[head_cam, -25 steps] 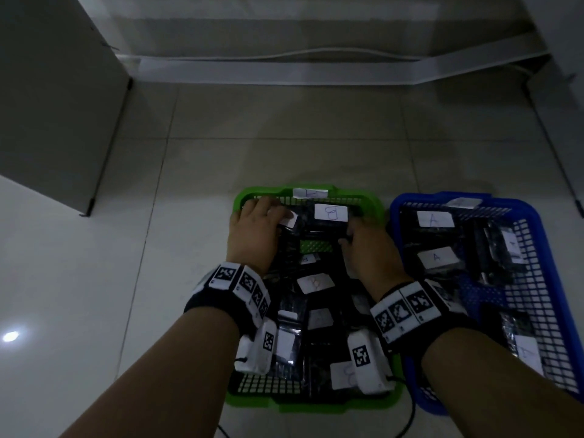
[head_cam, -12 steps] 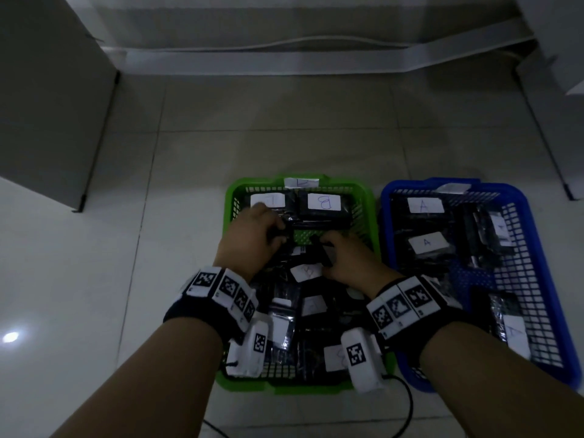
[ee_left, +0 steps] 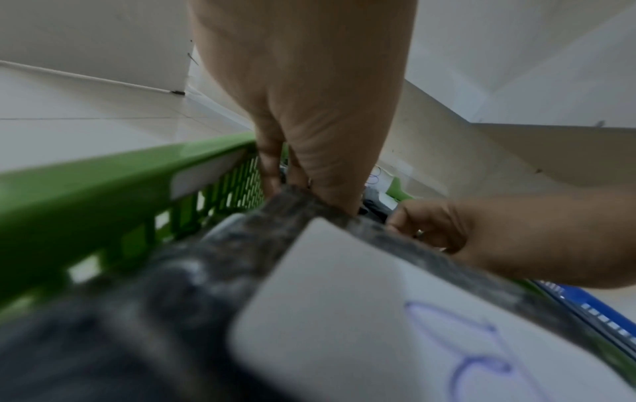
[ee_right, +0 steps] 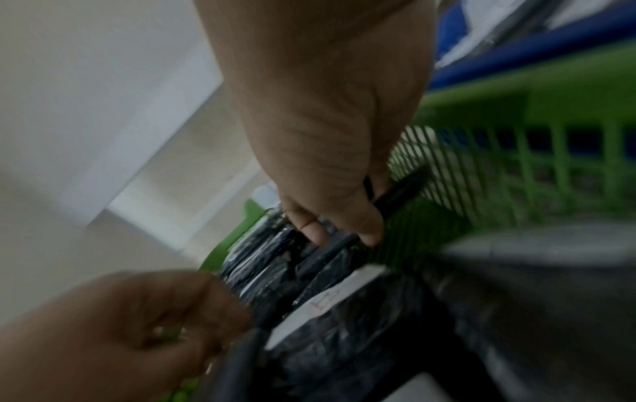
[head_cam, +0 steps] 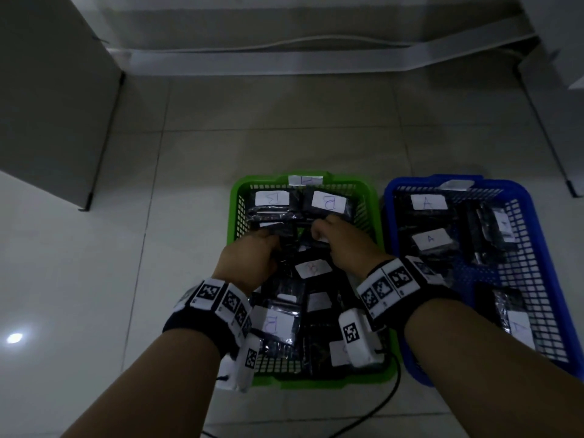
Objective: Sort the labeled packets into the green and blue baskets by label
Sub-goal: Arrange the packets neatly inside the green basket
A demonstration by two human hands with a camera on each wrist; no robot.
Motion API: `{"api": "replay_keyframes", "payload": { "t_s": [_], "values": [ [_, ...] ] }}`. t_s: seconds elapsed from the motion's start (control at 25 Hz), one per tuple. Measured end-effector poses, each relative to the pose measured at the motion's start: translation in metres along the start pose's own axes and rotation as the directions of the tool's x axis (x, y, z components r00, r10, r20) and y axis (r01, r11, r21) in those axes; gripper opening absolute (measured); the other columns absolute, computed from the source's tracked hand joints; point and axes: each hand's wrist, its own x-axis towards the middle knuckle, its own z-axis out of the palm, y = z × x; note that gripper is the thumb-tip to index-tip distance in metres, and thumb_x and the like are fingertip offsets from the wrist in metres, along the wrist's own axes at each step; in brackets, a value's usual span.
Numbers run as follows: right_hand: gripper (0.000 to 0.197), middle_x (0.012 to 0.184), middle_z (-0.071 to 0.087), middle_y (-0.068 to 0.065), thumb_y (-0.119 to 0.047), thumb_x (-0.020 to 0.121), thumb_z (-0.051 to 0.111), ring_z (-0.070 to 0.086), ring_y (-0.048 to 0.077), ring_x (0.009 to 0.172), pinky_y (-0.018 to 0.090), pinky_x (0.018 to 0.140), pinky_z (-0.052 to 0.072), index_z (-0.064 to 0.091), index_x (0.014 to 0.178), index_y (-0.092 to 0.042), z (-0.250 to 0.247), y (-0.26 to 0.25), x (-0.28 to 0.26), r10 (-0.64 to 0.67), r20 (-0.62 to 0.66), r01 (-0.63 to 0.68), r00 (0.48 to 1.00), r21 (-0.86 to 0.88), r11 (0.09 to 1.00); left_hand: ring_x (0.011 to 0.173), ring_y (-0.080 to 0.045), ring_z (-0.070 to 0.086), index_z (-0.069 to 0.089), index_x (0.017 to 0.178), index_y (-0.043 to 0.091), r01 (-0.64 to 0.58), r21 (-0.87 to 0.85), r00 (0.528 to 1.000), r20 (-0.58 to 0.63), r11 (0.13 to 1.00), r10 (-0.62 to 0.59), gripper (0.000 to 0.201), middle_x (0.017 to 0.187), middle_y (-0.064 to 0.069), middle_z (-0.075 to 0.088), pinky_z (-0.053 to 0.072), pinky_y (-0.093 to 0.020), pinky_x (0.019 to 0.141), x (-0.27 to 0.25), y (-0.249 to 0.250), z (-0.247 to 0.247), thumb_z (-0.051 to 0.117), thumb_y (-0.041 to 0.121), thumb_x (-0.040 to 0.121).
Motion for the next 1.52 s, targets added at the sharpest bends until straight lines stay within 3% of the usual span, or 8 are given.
{"api": "replay_keyframes", "payload": {
  "t_s": [0.24, 0.32, 0.52, 0.76, 1.0, 1.16, 1.32, 1.52],
  "values": [
    [0.031, 0.114, 0.05, 0.012, -0.002, 0.085, 0.052, 0.051, 0.033, 0.105, 0.033, 0.068, 0.04, 0.053, 0.113, -0.016, 0.011, -0.005, 0.0, 0.09, -0.185, -0.14, 0.979, -0.278, 0.95, 0.112, -0.023, 0.054, 0.053, 0.126, 0.021, -0.038, 0.034, 0.998, 0.055, 0.999, 0.036, 0.046, 0.126, -0.001, 0.052, 0.05, -0.034, 0.08, -0.001, -0.007, 0.001, 0.06, 0.028, 0.081],
    [0.024, 0.11, 0.053, 0.014, -0.001, 0.086, 0.05, 0.057, 0.033, 0.097, 0.031, 0.067, 0.038, 0.052, 0.107, -0.011, 0.011, -0.006, 0.003, 0.119, -0.16, -0.146, 0.98, -0.166, 0.975, 0.112, -0.024, 0.055, 0.052, 0.128, 0.021, -0.034, 0.107, 0.995, 0.102, 0.994, 0.023, 0.044, 0.129, -0.001, 0.05, 0.05, -0.035, 0.081, 0.003, -0.004, 0.001, 0.057, 0.031, 0.085],
    [0.039, 0.13, 0.05, 0.012, -0.016, 0.087, 0.062, 0.051, 0.029, 0.118, 0.028, 0.095, 0.042, 0.058, 0.125, -0.019, 0.021, -0.005, 0.002, 0.131, 0.055, -0.132, 0.99, 0.03, 0.991, 0.114, -0.022, 0.052, 0.057, 0.122, 0.02, -0.017, 0.062, 0.999, 0.03, 0.998, 0.015, 0.044, 0.124, -0.001, 0.053, 0.049, -0.033, 0.08, 0.0, -0.004, -0.001, 0.059, 0.036, 0.082],
    [0.032, 0.098, 0.059, 0.0, -0.028, 0.076, 0.076, 0.057, 0.017, 0.093, 0.027, 0.074, 0.044, 0.055, 0.095, -0.016, 0.016, -0.011, -0.008, 0.23, 0.073, -0.241, 0.97, 0.35, 0.905, 0.102, -0.024, 0.058, 0.058, 0.113, 0.015, -0.138, -0.081, 0.99, 0.016, 0.987, 0.14, 0.038, 0.118, -0.003, 0.053, 0.047, -0.031, 0.076, -0.009, -0.016, 0.002, 0.066, 0.029, 0.079],
    [0.032, 0.109, 0.046, 0.006, -0.018, 0.076, 0.075, 0.051, 0.027, 0.094, 0.033, 0.068, 0.04, 0.047, 0.09, -0.015, -0.005, 0.008, -0.014, 0.17, -0.207, -0.173, 0.963, 0.006, 0.985, 0.102, -0.027, 0.059, 0.054, 0.122, 0.018, -0.183, -0.01, 0.983, 0.006, 0.983, 0.183, 0.038, 0.123, -0.003, 0.053, 0.049, -0.034, 0.076, -0.011, -0.015, 0.005, 0.057, 0.034, 0.088],
    [0.027, 0.126, 0.039, 0.012, -0.009, 0.082, 0.063, 0.05, 0.035, 0.103, 0.035, 0.063, 0.042, 0.052, 0.107, -0.012, 0.009, 0.012, -0.009, 0.092, -0.223, -0.177, 0.97, -0.401, 0.899, 0.099, -0.024, 0.062, 0.062, 0.114, 0.021, -0.168, 0.044, 0.978, -0.115, 0.985, 0.172, 0.033, 0.116, -0.001, 0.059, 0.052, -0.032, 0.065, -0.011, -0.01, 0.006, 0.064, 0.03, 0.083],
    [0.049, 0.126, 0.043, 0.009, -0.005, 0.079, 0.063, 0.044, 0.034, 0.112, 0.039, 0.069, 0.05, 0.047, 0.124, -0.017, 0.018, 0.014, -0.002, 0.068, -0.211, -0.156, 0.975, -0.43, 0.889, 0.083, -0.026, 0.062, 0.064, 0.091, 0.016, -0.123, 0.051, 0.933, -0.336, 0.991, 0.133, 0.025, 0.092, -0.003, 0.063, 0.047, -0.029, 0.051, -0.009, -0.013, 0.003, 0.075, 0.025, 0.071],
    [0.044, 0.123, 0.042, 0.011, -0.001, 0.083, 0.058, 0.041, 0.03, 0.117, 0.039, 0.072, 0.051, 0.045, 0.123, -0.012, 0.016, 0.01, 0.007, 0.069, -0.191, -0.137, 0.979, -0.369, 0.919, 0.077, -0.028, 0.061, 0.061, 0.081, 0.013, -0.141, 0.089, 0.946, -0.283, 0.986, 0.161, 0.033, 0.085, -0.005, 0.062, 0.043, -0.028, 0.049, -0.004, -0.015, 0.004, 0.082, 0.021, 0.058]
  ]
}}
